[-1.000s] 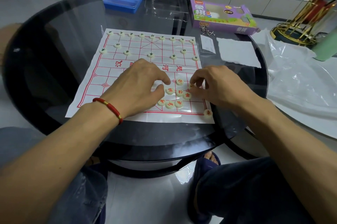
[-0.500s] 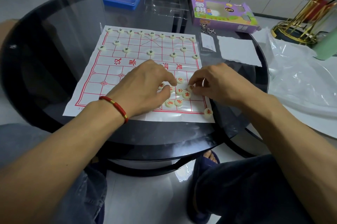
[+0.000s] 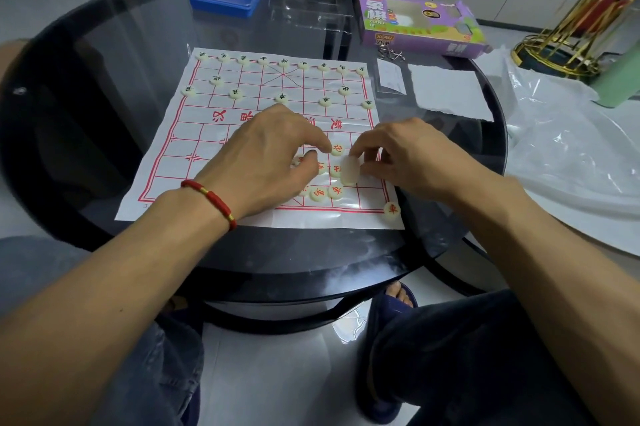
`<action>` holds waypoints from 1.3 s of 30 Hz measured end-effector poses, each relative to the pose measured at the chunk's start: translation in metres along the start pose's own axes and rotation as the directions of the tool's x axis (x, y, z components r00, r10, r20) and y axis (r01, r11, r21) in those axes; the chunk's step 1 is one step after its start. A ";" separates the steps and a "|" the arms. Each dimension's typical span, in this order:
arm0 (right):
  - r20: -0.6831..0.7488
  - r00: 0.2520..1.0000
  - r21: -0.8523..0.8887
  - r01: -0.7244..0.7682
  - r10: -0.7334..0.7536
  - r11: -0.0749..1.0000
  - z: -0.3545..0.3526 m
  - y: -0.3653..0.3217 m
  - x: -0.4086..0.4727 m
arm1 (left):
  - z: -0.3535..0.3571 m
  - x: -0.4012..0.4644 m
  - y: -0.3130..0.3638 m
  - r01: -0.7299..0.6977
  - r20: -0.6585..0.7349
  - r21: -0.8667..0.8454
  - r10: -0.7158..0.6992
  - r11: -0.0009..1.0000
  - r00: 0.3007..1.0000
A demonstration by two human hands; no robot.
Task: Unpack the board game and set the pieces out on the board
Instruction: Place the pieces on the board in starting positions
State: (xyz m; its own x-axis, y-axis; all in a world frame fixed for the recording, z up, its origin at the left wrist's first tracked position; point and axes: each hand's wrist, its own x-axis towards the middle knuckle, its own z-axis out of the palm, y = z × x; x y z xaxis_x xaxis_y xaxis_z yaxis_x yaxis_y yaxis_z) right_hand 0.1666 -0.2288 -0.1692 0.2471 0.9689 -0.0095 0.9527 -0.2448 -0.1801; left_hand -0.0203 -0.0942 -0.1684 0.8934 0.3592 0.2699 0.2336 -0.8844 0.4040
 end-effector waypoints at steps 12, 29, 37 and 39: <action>-0.054 0.998 0.006 -0.011 0.012 1.000 -0.003 0.000 0.004 | -0.006 0.003 0.001 0.072 -0.005 0.034 -0.072 0.997 0.997; -0.132 0.983 0.048 0.138 -0.131 0.989 -0.004 -0.046 0.057 | -0.071 -0.010 -0.048 0.504 -0.058 0.129 -0.501 0.854 0.864; -0.188 0.929 0.014 0.329 -0.320 0.944 0.017 -0.128 0.094 | -0.079 -0.034 -0.073 0.489 0.202 0.242 -0.537 0.838 0.819; -0.183 0.924 0.013 0.343 -0.335 0.939 0.023 -0.141 0.101 | -0.077 -0.038 -0.080 0.462 0.255 0.297 -0.536 0.836 0.805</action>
State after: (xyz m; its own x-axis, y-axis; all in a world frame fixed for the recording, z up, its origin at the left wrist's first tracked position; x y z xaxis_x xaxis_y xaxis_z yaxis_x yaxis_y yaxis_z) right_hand 0.0534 -0.0957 -0.1674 -0.0585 0.9710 0.2318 0.9773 0.1031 -0.1851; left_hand -0.1028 -0.0142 -0.1440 0.6917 0.6871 -0.2224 0.7221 -0.6615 0.2025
